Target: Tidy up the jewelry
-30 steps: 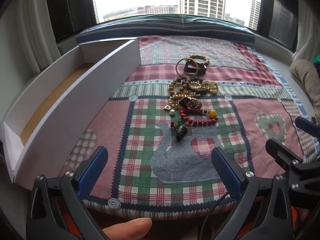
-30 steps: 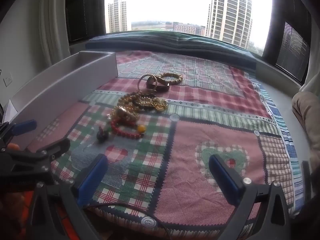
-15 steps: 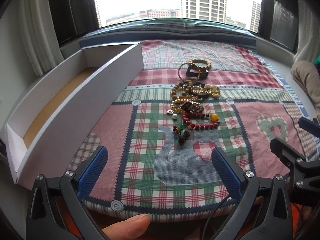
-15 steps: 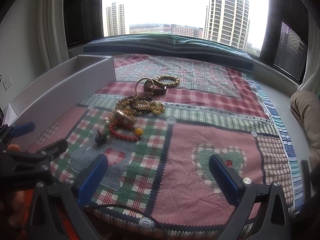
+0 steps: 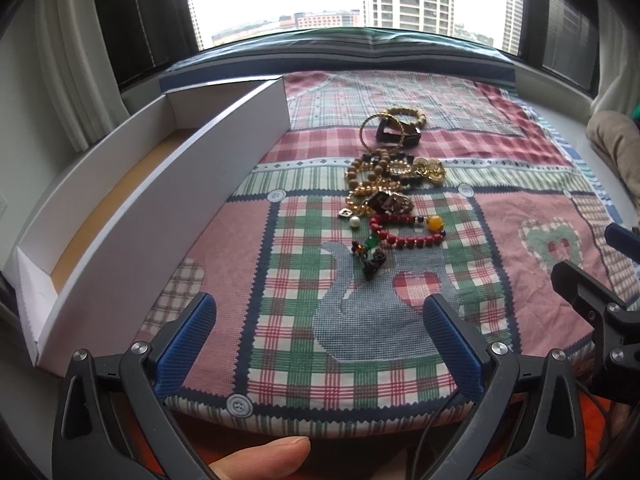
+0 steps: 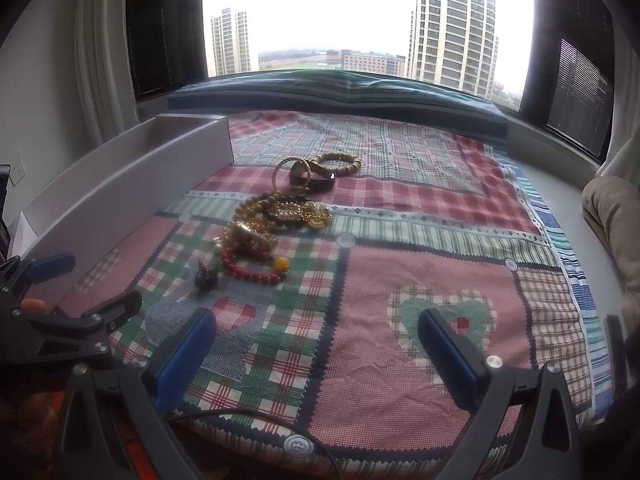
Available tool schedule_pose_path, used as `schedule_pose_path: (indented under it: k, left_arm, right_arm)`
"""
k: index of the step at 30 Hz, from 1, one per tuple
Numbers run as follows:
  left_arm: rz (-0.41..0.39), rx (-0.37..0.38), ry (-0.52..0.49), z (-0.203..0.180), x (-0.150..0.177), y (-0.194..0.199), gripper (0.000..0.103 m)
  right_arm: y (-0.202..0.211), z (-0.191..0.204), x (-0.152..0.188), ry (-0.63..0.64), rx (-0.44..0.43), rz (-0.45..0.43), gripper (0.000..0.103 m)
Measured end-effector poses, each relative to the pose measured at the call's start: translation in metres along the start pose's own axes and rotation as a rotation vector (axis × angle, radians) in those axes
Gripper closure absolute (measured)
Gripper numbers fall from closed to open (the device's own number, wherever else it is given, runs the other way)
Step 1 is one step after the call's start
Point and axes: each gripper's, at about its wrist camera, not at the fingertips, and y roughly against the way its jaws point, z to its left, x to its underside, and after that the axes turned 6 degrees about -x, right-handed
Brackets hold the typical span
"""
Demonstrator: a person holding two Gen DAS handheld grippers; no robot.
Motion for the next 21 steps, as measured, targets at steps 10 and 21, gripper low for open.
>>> schedule_pose_path:
  k: [10,21]
  left_arm:
    - [0.015,-0.015,0.038,0.0079,-0.0003,-0.0032,0.001]
    - [0.014,-0.024,0.03,0.0054,0.0,-0.0048,0.001]
  right_arm:
    - [-0.0014,-0.0026,0.0001,-0.041,-0.025,0.014,0.0]
    - [-0.0012,-0.0027,0.0001,-0.024,-0.012,0.012,0.0]
